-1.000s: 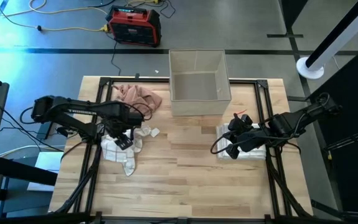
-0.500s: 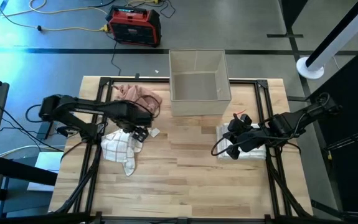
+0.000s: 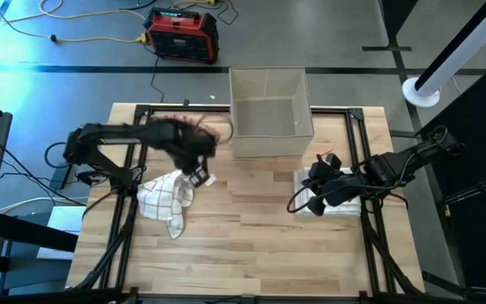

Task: Fold towel
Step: Fold the white squared towel

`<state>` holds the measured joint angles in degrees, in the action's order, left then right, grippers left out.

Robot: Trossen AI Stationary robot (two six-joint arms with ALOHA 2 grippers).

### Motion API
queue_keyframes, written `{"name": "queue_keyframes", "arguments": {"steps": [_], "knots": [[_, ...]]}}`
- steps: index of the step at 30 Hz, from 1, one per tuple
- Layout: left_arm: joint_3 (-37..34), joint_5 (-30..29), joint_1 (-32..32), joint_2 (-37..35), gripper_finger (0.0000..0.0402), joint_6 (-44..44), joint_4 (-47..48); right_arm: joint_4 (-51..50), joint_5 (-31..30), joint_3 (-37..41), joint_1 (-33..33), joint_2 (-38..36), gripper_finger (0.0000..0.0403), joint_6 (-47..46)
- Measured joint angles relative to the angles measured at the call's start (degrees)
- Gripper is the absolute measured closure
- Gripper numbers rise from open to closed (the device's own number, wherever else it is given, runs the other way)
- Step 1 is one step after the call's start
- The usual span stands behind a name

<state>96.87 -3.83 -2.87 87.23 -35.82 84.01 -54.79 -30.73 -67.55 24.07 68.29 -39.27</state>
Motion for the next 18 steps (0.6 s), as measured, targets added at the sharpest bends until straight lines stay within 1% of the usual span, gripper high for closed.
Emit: {"name": "queue_keyframes", "arguments": {"steps": [2,4,6,8,10,12,15,18], "knots": [[5.18,-2.21,-0.10,0.00,0.0401,0.09,0.24,2.29,-0.58,0.00,-0.85,0.00,0.0403,2.27],[7.74,-5.02,-0.49,-0.01,0.0401,0.05,1.42,4.71,-0.57,0.00,-2.06,0.00,0.0403,3.37],[8.41,-7.77,-0.86,0.01,0.0401,-0.30,4.16,6.30,-0.55,0.00,-3.05,0.00,0.0403,3.74],[7.00,-9.61,-1.31,0.06,0.0401,-0.79,6.18,7.13,-0.30,0.00,-3.71,-0.04,0.0403,3.48],[3.62,-10.27,-1.83,0.17,0.0398,0.22,5.79,7.09,0.88,0.00,-4.03,-0.02,0.0403,3.25],[-0.94,-9.64,-2.54,0.56,0.0389,1.44,5.45,7.08,2.64,0.00,-4.18,-0.02,0.0403,3.08],[-9.86,-4.54,-3.98,0.69,0.0359,3.93,3.04,6.74,5.34,0.00,-4.17,-0.02,0.0403,1.43],[-19.40,1.35,-4.94,0.75,0.0312,4.62,-1.40,5.74,7.08,0.00,-4.17,-0.02,0.0403,0.12]]}}
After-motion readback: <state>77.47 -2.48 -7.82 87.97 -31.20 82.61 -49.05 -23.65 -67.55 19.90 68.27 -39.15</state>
